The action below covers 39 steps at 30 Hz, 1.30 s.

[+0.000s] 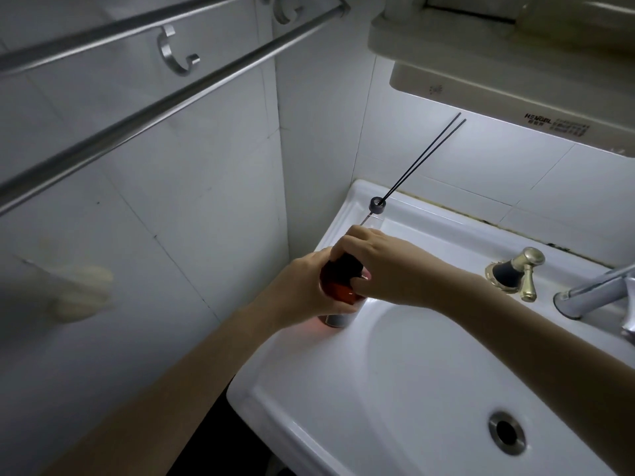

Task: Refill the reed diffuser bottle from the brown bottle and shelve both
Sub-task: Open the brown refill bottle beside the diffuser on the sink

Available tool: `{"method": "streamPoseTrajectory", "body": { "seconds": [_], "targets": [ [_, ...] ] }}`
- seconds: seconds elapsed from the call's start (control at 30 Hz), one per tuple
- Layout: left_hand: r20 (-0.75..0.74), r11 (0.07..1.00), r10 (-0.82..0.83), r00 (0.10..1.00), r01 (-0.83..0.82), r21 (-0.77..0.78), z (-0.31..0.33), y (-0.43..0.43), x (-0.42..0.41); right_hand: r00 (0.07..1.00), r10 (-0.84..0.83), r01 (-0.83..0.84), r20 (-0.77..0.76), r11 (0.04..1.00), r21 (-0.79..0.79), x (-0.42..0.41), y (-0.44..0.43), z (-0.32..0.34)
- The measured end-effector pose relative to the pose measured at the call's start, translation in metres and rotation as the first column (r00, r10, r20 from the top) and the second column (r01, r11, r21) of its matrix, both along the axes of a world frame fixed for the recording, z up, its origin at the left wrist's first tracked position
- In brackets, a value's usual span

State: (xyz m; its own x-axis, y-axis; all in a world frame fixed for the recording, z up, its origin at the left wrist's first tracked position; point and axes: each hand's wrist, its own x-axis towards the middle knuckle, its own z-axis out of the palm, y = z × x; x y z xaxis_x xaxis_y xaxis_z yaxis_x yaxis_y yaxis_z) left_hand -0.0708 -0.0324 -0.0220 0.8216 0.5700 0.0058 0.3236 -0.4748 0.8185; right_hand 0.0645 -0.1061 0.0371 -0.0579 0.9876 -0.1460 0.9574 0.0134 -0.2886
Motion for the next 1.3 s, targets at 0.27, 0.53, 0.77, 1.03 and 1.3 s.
{"method": "streamPoseTrajectory", "body": {
  "seconds": [0.27,0.53,0.77,1.03,1.3],
  "targets": [
    [0.023,1.000,0.012,1.000,-0.012,0.020,0.001,-0.012,-0.009,0.999,0.016,-0.017,-0.049,0.999,-0.029,-0.010,-0.008,0.002],
    [0.011,0.998,0.042,0.999,-0.043,0.055,0.000,-0.016,-0.011,0.999,0.027,-0.027,-0.021,0.999,0.023,-0.014,-0.014,0.000],
    [-0.008,0.997,0.047,0.999,-0.047,0.065,-0.001,-0.017,-0.010,0.997,0.026,-0.025,-0.071,0.999,0.021,-0.017,-0.015,-0.002],
    [0.009,0.996,0.051,0.999,-0.052,0.068,-0.003,-0.018,-0.011,0.997,0.027,-0.025,-0.075,0.999,0.034,-0.015,-0.014,-0.003],
    [0.046,0.998,0.041,0.998,-0.043,0.043,-0.006,-0.017,-0.012,0.999,-0.031,0.027,0.016,0.980,0.199,-0.010,-0.017,-0.008]
  ]
}}
